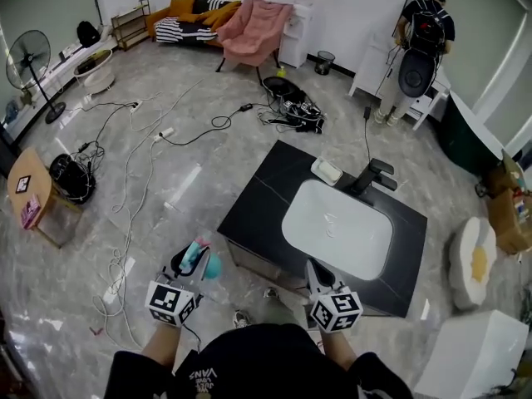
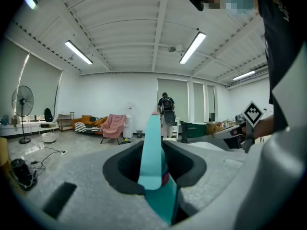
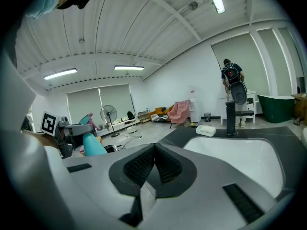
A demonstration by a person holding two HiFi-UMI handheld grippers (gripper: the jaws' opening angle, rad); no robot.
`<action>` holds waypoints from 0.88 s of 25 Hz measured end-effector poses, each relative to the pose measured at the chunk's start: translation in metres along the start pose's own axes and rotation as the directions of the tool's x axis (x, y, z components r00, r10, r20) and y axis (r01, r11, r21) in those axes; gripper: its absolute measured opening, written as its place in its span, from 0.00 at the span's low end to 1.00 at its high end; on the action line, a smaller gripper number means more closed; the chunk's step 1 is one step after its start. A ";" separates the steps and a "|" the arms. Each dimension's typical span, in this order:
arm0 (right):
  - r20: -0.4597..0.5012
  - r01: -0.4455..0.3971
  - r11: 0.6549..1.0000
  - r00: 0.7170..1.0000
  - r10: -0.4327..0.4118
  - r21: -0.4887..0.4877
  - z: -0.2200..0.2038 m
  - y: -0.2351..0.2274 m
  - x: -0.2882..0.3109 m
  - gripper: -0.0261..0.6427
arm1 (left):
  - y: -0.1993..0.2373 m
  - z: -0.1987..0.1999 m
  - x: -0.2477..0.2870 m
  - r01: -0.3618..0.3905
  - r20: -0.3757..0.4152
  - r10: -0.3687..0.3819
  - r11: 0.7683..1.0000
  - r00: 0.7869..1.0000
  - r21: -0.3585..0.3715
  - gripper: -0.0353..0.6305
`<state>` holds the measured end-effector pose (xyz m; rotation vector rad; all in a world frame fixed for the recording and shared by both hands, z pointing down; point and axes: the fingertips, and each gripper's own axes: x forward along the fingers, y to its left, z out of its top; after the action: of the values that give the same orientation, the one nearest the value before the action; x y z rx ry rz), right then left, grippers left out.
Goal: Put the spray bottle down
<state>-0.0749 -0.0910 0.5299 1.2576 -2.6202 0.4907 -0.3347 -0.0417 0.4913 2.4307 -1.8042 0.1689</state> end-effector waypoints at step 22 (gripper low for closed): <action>-0.011 -0.011 0.999 1.000 0.012 0.046 0.035 -0.095 0.102 0.04 | 0.014 0.050 0.207 0.122 0.004 -0.124 0.984 0.992 0.132 0.24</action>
<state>-0.0647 -0.2328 0.5491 1.2507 -2.6225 0.5618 -0.2869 -0.2493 0.4746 2.6291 -1.6918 0.2702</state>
